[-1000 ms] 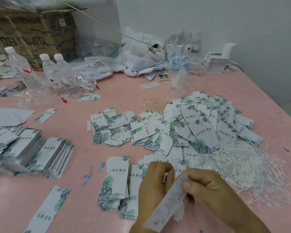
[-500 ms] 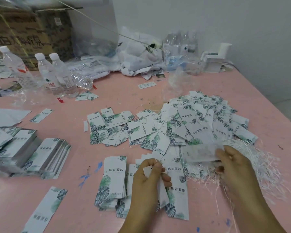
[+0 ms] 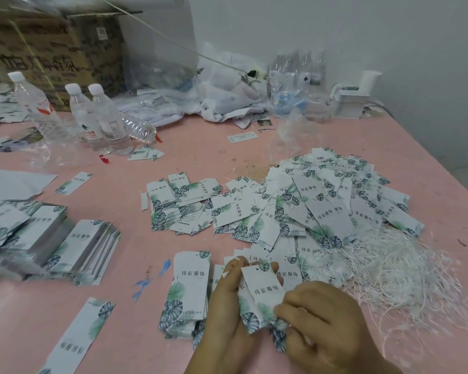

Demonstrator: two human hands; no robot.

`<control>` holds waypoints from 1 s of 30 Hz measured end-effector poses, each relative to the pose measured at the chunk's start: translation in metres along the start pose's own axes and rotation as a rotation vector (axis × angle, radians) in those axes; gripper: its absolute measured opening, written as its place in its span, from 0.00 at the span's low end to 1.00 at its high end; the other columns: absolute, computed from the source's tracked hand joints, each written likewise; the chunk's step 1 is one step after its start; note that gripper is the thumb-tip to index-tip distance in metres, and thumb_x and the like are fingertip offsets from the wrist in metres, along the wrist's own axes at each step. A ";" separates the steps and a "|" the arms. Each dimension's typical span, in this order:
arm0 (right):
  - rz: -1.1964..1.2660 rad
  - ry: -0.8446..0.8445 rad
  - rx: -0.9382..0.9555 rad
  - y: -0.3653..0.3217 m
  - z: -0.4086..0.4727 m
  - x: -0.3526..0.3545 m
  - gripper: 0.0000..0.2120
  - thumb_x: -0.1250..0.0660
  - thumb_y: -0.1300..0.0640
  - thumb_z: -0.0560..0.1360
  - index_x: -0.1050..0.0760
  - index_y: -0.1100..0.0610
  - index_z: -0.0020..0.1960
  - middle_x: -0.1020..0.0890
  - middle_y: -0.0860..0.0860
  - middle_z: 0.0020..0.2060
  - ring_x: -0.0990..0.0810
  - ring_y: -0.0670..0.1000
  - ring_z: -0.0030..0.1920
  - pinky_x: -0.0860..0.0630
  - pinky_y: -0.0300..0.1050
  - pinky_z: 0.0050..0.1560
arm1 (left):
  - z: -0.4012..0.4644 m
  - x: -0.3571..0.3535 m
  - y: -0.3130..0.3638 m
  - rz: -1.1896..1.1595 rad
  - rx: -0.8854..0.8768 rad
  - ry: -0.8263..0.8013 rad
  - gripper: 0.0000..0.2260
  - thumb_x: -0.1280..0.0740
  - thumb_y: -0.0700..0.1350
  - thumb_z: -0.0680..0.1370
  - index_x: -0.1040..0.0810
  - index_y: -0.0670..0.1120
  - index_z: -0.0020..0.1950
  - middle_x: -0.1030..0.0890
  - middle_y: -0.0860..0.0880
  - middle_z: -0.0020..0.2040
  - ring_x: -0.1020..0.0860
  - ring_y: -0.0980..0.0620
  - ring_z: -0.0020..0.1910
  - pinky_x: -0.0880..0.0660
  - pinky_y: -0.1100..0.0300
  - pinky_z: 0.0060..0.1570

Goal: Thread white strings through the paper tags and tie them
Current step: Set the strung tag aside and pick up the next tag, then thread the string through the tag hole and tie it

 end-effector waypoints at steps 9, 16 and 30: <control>0.104 -0.281 0.024 -0.002 -0.007 -0.020 0.03 0.31 0.59 0.72 0.19 0.54 0.45 0.20 0.47 0.42 0.22 0.47 0.43 0.26 0.42 0.44 | 0.010 0.008 0.000 -0.084 0.004 -0.022 0.13 0.30 0.49 0.74 0.19 0.39 0.44 0.18 0.42 0.40 0.17 0.47 0.37 0.18 0.56 0.38; 0.233 0.006 -0.580 0.021 -0.005 -0.010 0.09 0.32 0.49 0.73 0.25 0.40 0.52 0.25 0.35 0.54 0.24 0.42 0.57 0.25 0.39 0.48 | 0.008 0.004 -0.003 0.187 -0.089 -0.091 0.07 0.29 0.47 0.74 0.19 0.44 0.42 0.18 0.42 0.42 0.21 0.46 0.35 0.25 0.55 0.39; 0.164 -0.086 -0.424 0.027 -0.005 -0.016 0.11 0.33 0.56 0.73 0.20 0.45 0.53 0.23 0.40 0.47 0.25 0.41 0.51 0.30 0.31 0.51 | 0.014 0.005 -0.012 0.491 -0.187 -0.131 0.12 0.31 0.39 0.70 0.27 0.35 0.49 0.19 0.42 0.39 0.18 0.51 0.39 0.21 0.62 0.39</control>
Point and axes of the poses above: each hand's wrist, its own z-axis towards the middle knuckle, its own x-axis out of the back of the hand, y = z × x, the point moved 4 cm from there along z, towards the middle knuckle
